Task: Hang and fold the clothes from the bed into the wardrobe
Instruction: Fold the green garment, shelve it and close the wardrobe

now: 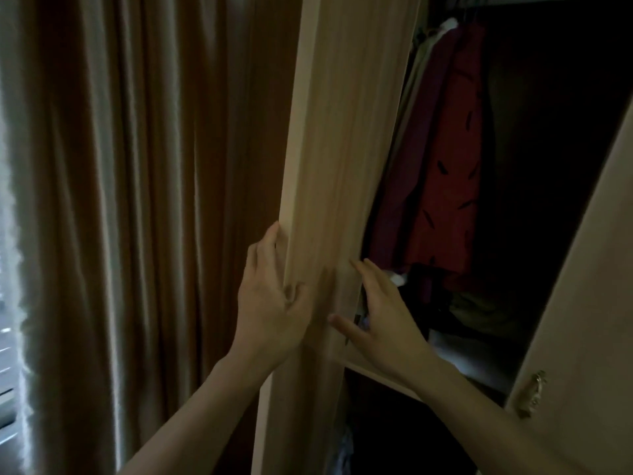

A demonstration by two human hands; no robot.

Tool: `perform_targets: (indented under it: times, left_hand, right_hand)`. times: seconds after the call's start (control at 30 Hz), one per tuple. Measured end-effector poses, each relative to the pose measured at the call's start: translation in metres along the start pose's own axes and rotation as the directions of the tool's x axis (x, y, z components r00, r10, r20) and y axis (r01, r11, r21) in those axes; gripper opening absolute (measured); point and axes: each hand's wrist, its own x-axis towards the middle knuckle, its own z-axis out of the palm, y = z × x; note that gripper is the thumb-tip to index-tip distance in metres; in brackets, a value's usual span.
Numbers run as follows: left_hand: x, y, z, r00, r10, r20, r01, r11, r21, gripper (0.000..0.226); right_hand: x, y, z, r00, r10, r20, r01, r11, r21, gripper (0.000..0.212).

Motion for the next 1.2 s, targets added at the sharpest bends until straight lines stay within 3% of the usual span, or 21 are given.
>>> perform_targets:
  times: [0.13, 0.37, 0.6, 0.77, 1.0, 1.2]
  left_hand:
    - [-0.001, -0.001, 0.000, 0.998, 0.063, -0.010, -0.064, 0.980, -0.190, 0.090]
    - [-0.011, 0.014, 0.015, 0.989, 0.145, 0.006, -0.137, 0.947, -0.290, 0.054]
    - [-0.028, 0.040, 0.055, 0.960, 0.249, 0.131, -0.166, 0.878, -0.450, 0.053]
    - [-0.029, 0.060, 0.086, 0.901, 0.374, 0.219, -0.255, 0.866, -0.431, 0.050]
    - [-0.024, 0.073, 0.135, 0.807, 0.482, 0.341, -0.433, 0.876, -0.213, 0.080]
    - [-0.017, 0.091, 0.177, 0.726, 0.515, 0.456, -0.521, 0.845, -0.124, 0.098]
  right_hand:
    - [-0.003, 0.005, -0.006, 1.000, 0.021, 0.001, -0.021, 1.000, 0.002, 0.087]
    - [-0.015, 0.018, -0.032, 0.995, 0.090, -0.044, -0.089, 0.996, 0.013, 0.078]
    - [-0.038, 0.037, -0.063, 0.990, 0.141, -0.002, -0.141, 0.988, -0.058, 0.075]
    - [-0.060, 0.052, -0.093, 0.986, 0.169, -0.010, -0.169, 0.981, -0.097, 0.079]
    - [-0.092, 0.072, -0.131, 0.987, 0.134, -0.089, -0.144, 0.984, -0.106, 0.071]
    - [-0.103, 0.099, -0.161, 0.996, 0.094, -0.001, -0.094, 0.991, -0.092, 0.091]
